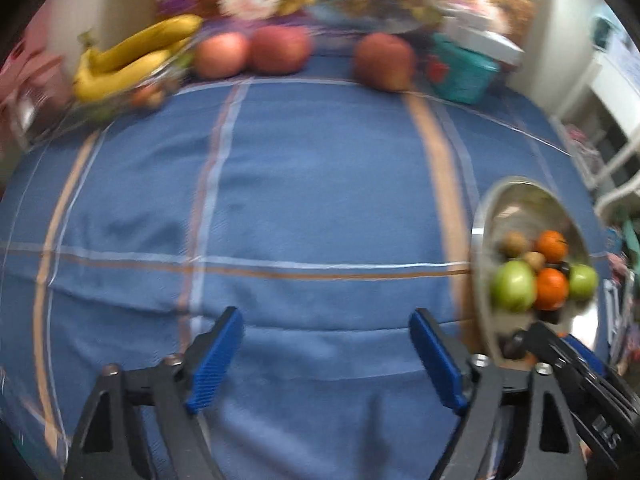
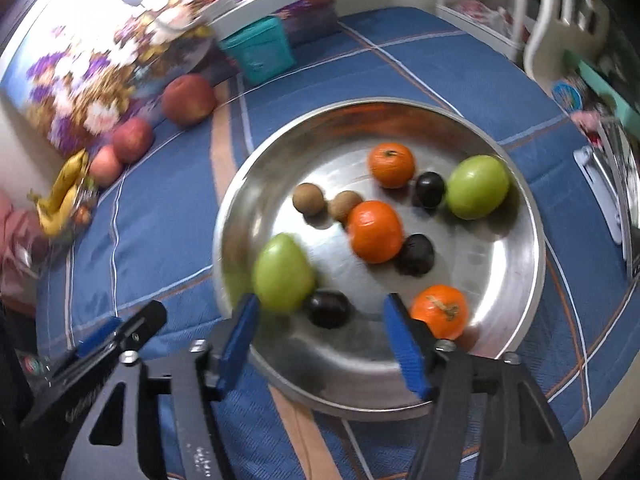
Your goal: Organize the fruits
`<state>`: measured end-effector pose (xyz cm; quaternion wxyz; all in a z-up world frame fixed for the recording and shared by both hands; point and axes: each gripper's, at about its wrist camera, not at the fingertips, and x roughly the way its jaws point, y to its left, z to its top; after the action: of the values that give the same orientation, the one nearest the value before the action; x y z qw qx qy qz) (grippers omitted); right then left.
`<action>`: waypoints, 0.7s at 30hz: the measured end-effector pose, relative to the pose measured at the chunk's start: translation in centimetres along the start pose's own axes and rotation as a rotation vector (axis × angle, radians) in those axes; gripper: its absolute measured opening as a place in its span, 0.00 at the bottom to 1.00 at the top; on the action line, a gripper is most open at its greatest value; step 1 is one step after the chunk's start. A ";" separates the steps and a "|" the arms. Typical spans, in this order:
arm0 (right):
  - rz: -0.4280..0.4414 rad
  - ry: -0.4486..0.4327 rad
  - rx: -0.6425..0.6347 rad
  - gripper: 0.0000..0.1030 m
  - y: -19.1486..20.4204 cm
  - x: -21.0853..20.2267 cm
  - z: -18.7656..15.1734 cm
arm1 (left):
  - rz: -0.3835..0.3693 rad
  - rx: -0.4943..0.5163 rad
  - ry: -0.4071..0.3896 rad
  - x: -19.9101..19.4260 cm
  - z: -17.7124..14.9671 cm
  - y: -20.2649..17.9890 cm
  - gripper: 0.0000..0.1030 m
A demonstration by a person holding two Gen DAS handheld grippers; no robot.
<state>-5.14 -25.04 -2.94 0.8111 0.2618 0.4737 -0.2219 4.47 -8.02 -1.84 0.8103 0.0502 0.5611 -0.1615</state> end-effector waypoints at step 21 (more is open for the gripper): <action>-0.086 -0.083 -0.194 0.96 3.5 -2.0 -4.8 | 0.135 0.003 0.044 -3.8 -4.6 3.7 1.00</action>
<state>-7.03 -19.09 -2.37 0.8413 0.1520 0.4696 -0.2201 0.35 -2.53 -0.40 0.8067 0.0927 0.5738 -0.1062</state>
